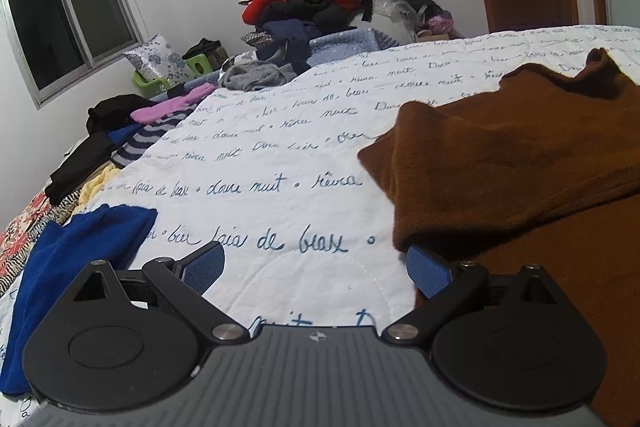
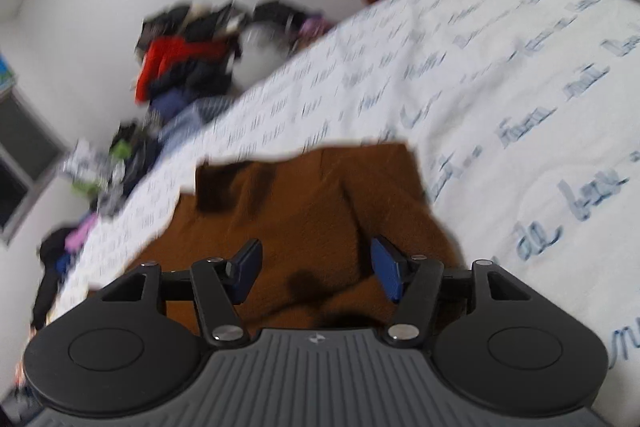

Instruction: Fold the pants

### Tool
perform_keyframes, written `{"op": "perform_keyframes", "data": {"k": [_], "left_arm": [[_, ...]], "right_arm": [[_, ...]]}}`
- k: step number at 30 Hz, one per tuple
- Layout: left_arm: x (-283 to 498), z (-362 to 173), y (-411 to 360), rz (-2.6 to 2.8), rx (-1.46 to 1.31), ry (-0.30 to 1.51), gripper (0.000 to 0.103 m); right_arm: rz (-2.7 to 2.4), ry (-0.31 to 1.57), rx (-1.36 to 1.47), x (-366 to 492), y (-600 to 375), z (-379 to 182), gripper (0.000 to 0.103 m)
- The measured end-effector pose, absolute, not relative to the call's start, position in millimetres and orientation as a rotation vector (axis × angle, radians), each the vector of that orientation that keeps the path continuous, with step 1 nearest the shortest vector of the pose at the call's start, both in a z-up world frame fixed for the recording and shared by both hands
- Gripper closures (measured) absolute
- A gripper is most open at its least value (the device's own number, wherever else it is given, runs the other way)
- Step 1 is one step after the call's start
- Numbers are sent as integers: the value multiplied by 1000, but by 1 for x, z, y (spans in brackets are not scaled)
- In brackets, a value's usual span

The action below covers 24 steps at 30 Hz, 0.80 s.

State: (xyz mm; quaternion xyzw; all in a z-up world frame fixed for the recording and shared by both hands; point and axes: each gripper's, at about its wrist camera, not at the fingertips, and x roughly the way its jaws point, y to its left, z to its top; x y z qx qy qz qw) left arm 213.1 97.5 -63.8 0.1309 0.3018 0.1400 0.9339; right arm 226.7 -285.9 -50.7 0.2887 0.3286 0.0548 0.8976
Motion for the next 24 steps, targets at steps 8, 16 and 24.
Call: {"op": "perform_keyframes", "data": {"k": [8,16,24], "left_arm": [[200,-58,105,278,208,642,6],[174,-52,109,223,170,677,5],[127,-51,108,39,2,737,5]], "right_arm": [[60,656,529,220,-297,-52,95],[-8,657,441,216,-288,-49,92],[247,655,309,143,-257,-22,29]]}}
